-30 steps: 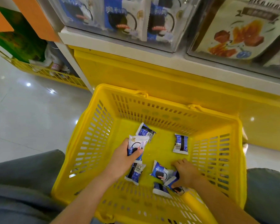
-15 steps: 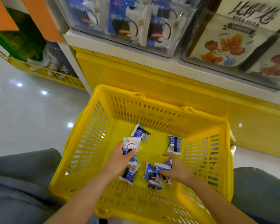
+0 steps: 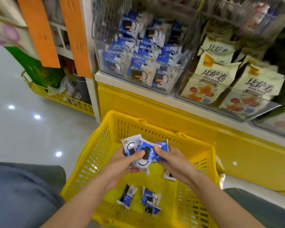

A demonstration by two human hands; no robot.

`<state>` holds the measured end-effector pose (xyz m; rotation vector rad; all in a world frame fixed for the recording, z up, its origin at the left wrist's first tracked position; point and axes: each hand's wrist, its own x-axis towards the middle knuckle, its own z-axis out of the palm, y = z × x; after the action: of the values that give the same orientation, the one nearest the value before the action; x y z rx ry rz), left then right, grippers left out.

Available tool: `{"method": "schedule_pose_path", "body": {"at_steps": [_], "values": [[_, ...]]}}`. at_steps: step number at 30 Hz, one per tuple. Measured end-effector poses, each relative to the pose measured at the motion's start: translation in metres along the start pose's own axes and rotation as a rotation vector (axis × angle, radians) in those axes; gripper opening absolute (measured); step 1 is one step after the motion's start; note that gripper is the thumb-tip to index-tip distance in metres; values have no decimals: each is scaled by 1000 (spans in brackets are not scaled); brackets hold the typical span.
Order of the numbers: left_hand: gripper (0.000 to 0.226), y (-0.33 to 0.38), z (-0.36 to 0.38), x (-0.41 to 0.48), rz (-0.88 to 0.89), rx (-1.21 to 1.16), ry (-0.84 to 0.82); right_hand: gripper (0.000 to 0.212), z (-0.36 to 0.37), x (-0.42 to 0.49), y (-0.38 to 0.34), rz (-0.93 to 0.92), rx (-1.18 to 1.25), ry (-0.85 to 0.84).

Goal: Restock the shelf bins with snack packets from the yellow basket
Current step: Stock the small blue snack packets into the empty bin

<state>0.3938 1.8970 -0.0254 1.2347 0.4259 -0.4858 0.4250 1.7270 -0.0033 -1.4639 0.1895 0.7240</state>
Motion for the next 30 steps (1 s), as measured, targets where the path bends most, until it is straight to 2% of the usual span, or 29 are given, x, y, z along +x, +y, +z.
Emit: {"method": "schedule_pose_path", "body": {"at_steps": [3,7,9,11,15,20,22,24,27,30], "values": [[29,27,-7,-7,98,-44,-7,24,5,-11,-33,-10,102,-3],[36,63,-18,-14,205,-113,-7,22,10,-20,-68,39,7,-7],[46,81,-25,-16,258,-144,15,24,14,-21,-87,36,14,9],[54,99,-34,-16,315,-177,45,23,19,-21,-108,-15,6,43],[63,129,-53,-14,398,-235,52,23,28,-16,-161,-163,-168,151],[65,149,-69,-9,478,-309,29,16,45,8,-234,-256,7,159],[63,155,-71,-6,499,-337,20,12,53,24,-257,-264,-19,179],[60,163,-73,-3,507,-365,15,16,59,46,-274,-331,-244,319],[64,174,-74,1,506,-398,23,38,68,81,-298,-471,-732,551],[72,182,-77,5,504,-417,33,39,78,116,-310,-647,-1172,528]]}}
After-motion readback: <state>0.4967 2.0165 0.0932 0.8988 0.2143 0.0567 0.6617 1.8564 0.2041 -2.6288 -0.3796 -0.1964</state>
